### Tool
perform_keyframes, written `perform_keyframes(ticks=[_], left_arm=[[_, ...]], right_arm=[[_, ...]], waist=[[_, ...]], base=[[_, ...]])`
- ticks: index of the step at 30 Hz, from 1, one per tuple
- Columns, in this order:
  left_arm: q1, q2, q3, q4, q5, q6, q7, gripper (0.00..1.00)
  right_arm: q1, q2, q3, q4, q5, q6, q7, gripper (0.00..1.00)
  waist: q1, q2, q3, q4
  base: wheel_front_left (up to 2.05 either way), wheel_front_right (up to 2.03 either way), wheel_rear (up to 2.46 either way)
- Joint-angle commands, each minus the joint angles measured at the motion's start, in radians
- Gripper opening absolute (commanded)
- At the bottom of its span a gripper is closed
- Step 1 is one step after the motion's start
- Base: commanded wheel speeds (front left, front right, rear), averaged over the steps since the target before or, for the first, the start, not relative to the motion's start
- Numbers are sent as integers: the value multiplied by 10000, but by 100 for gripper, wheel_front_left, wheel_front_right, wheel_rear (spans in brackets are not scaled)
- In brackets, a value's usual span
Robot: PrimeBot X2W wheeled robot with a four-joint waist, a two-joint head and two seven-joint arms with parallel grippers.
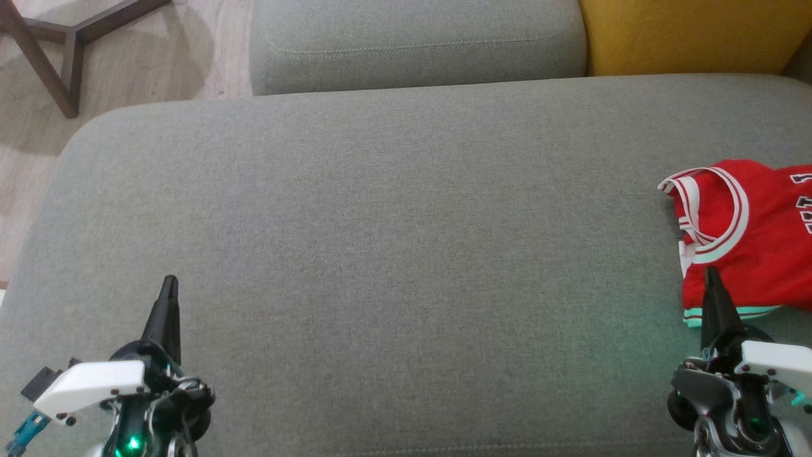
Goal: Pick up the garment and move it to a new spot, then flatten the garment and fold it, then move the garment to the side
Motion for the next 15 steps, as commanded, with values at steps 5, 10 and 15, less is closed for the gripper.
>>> perform_keyframes(ticks=[5,10,15], left_arm=[[-525,68,417,-266,-27,-73,76,0],[-526,57,432,-265,-15,-73,88,0],[-527,49,443,-265,-5,-73,98,0]], right_arm=[[-484,-163,174,-294,65,69,76,0],[-485,-149,154,-292,48,69,92,0],[-486,-138,139,-291,36,69,104,0]], waist=[[0,0,0,0],[0,0,0,0],[0,0,0,0]], base=[[0,0,0],[0,0,0],[0,0,0]])
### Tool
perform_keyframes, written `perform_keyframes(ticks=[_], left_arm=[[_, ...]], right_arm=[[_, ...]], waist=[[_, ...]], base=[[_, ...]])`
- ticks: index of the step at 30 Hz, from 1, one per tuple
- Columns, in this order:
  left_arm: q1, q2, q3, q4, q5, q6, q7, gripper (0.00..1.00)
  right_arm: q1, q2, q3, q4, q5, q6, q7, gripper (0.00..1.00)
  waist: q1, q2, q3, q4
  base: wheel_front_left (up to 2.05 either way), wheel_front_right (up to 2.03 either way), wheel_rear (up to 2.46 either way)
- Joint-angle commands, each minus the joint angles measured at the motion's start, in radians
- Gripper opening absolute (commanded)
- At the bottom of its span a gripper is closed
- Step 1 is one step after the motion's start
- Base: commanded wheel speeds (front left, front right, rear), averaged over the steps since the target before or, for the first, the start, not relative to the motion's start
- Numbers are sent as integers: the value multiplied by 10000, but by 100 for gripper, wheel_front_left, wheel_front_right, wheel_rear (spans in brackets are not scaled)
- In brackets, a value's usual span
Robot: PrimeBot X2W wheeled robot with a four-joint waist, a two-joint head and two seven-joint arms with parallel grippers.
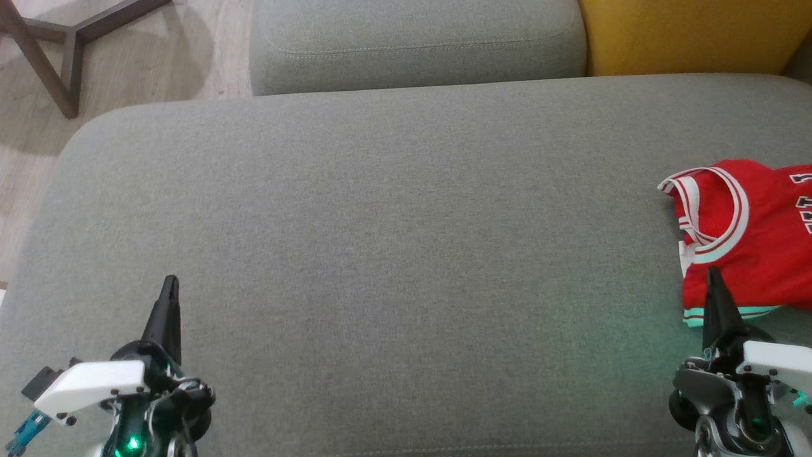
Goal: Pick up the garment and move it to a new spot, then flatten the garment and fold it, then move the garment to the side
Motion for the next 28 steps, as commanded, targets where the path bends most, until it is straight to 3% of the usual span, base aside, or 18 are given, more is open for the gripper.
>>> perform_keyframes(ticks=[1,28], left_arm=[[-528,72,414,-266,-3,-73,21,0],[-533,26,479,-264,52,-73,74,0]], right_arm=[[-488,-137,187,-301,29,69,101,0],[-495,-76,101,-295,-44,69,171,0]], waist=[[0,-1,0,0],[0,-1,0,0]], base=[[0,0,0],[0,0,0]])
